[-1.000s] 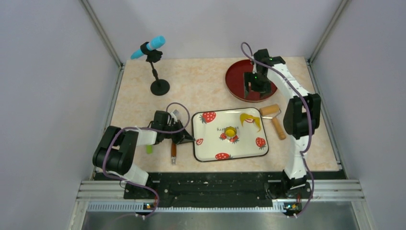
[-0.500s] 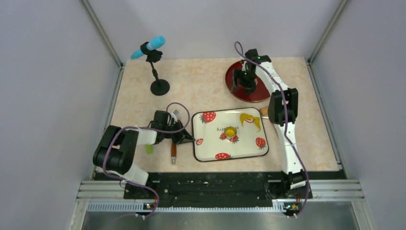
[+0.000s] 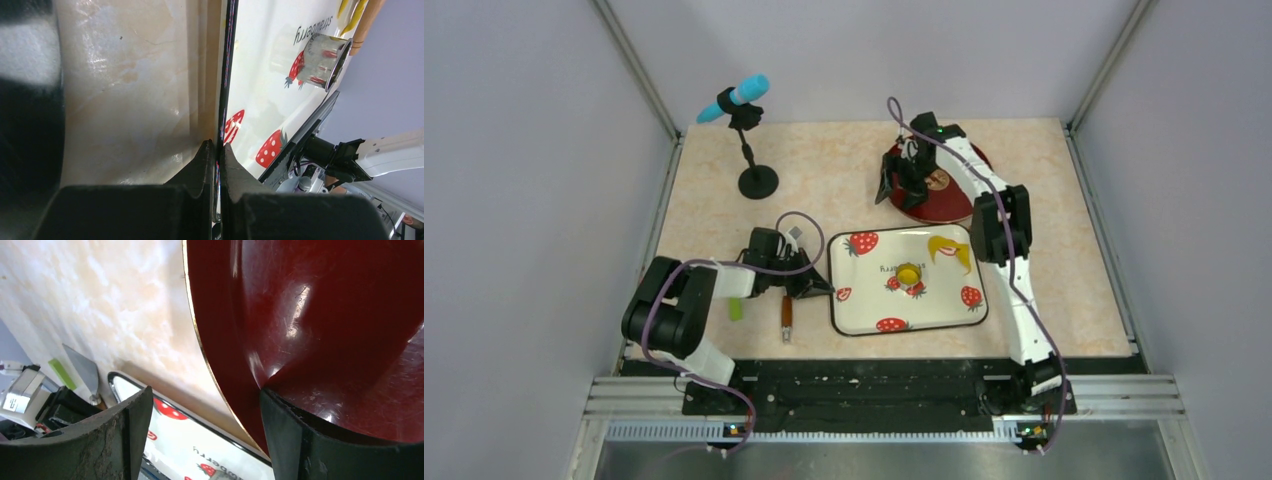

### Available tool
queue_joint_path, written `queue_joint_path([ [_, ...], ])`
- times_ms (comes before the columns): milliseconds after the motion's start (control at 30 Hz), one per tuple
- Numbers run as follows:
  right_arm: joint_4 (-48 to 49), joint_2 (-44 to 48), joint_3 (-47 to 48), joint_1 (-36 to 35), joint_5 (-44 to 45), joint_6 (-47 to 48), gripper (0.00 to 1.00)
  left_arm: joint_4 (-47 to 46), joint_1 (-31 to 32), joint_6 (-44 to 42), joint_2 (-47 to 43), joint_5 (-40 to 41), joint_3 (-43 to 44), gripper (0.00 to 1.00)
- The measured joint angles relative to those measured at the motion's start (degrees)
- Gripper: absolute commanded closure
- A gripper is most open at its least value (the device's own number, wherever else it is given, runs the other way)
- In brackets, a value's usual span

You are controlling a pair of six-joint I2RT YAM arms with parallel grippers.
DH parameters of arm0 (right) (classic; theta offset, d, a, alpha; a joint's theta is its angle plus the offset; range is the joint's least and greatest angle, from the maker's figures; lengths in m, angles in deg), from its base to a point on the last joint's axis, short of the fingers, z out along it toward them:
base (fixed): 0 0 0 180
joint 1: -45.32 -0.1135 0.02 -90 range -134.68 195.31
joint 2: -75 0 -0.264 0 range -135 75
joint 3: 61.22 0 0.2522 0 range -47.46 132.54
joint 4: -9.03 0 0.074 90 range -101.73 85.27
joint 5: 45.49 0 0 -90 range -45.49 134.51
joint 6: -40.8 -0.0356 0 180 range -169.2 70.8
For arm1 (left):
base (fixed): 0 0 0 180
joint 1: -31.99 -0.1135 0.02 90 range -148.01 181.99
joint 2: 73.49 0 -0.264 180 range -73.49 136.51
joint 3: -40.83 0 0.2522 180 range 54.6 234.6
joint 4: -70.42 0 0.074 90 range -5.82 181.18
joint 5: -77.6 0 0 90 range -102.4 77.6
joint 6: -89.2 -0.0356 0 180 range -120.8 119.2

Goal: Roll out the dumpling wrappers from the dough

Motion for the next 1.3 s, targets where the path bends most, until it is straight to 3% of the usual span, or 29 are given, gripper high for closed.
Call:
queue_joint_path([
  [533, 2.86, 8.63, -11.56, -6.21, -0.52, -0.83, 0.23, -0.04, 0.74, -0.17, 1.05, -0.52, 0.96, 1.00],
  [800, 3.85, 22.69, -13.53, -5.84, 4.52, -1.66, 0.24, -0.07, 0.76, -0.17, 1.05, -0.52, 0.96, 1.00],
  [1067, 8.11, 42.53, -35.17, -1.68, 5.62, -2.73, 0.27, -0.09, 0.76, -0.20, 1.05, -0.55, 0.96, 1.00],
  [1300, 9.57, 50.14, -53.48, 2.36, 7.02, -2.56, 0.35, -0.09, 0.76, -0.22, 1.07, -0.59, 0.96, 1.00],
])
